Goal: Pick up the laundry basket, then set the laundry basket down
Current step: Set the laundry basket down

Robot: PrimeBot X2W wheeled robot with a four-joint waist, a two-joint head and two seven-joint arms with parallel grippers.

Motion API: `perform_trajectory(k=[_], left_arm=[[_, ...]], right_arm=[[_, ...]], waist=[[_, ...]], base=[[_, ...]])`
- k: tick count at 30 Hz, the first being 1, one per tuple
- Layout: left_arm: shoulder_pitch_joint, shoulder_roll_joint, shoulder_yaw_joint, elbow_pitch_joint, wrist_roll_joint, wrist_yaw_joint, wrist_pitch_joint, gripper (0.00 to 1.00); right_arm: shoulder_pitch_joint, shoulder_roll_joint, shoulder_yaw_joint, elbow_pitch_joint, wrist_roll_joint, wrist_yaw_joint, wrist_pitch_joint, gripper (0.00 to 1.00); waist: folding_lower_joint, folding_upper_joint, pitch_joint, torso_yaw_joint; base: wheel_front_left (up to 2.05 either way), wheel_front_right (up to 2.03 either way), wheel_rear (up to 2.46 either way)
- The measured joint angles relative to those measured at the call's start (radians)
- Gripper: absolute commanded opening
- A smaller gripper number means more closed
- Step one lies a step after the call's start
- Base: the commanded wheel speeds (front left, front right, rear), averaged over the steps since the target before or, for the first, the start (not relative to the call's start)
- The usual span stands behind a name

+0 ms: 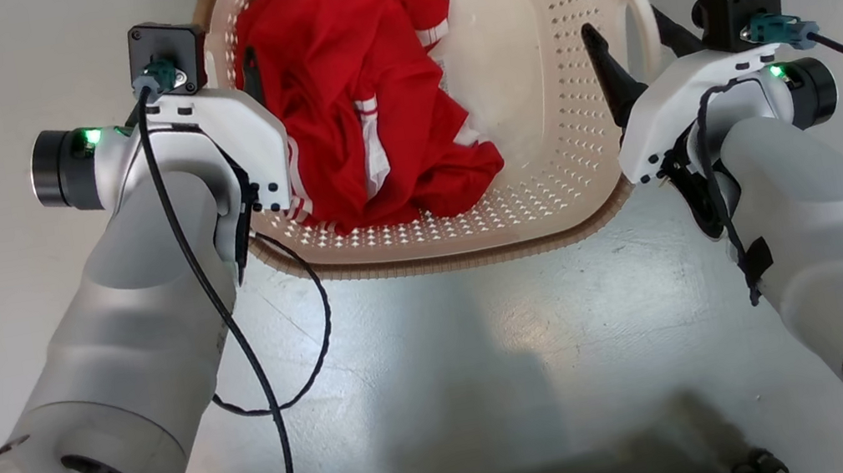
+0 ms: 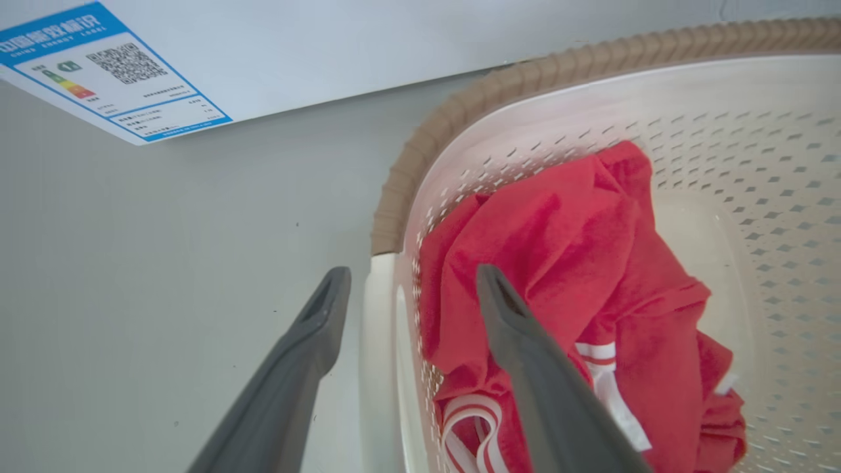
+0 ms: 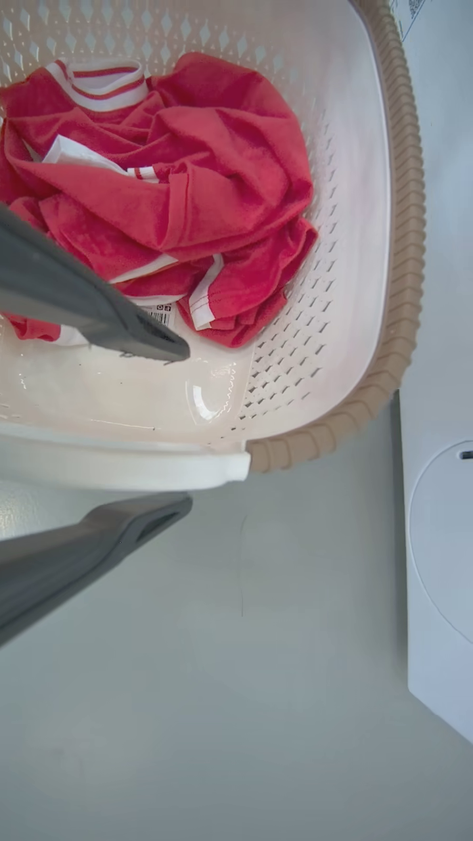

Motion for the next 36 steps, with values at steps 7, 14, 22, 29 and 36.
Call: perform_trajectory(k=[7, 14, 22, 29, 36], left_arm=[[0.036, -0.002, 0.026, 0.002, -0.002, 0.009, 0.0, 1.0], [0.101, 0.002, 0.096, -0.04, -0.012, 0.009, 0.0, 1.0], [0.222, 0.022, 0.212, -0.138, 0.041, 0.015, 0.0, 1.0], [0.354, 0.026, 0.346, -0.23, 0.117, 0.009, 0.0, 1.0], [0.527, 0.022, 0.495, -0.322, 0.238, -0.006, 0.0, 1.0]], right_arm=[[0.032, 0.0, -0.055, -0.011, -0.025, 0.0, 0.0, 1.0], [0.079, 0.0, -0.12, -0.05, -0.085, 0.0, 0.0, 1.0], [0.192, 0.002, -0.235, -0.139, -0.202, 0.0, 0.0, 1.0], [0.308, 0.003, -0.339, -0.221, -0.321, 0.0, 0.0, 1.0], [0.471, 0.008, -0.429, -0.296, -0.411, 0.0, 0.0, 1.0]], waist=[[0.0, 0.0, -0.051, -0.009], [0.0, 0.0, -0.132, -0.016], [0.0, 0.0, -0.272, -0.019], [-0.0001, 0.0, -0.41, -0.018], [0.0, 0.0, -0.568, -0.007]], base=[[0.0, 0.0, 0.0], [0.0, 0.0, 0.0], [0.0, 0.0, 0.0], [0.0, 0.0, 0.0], [0.0, 0.0, 0.0]])
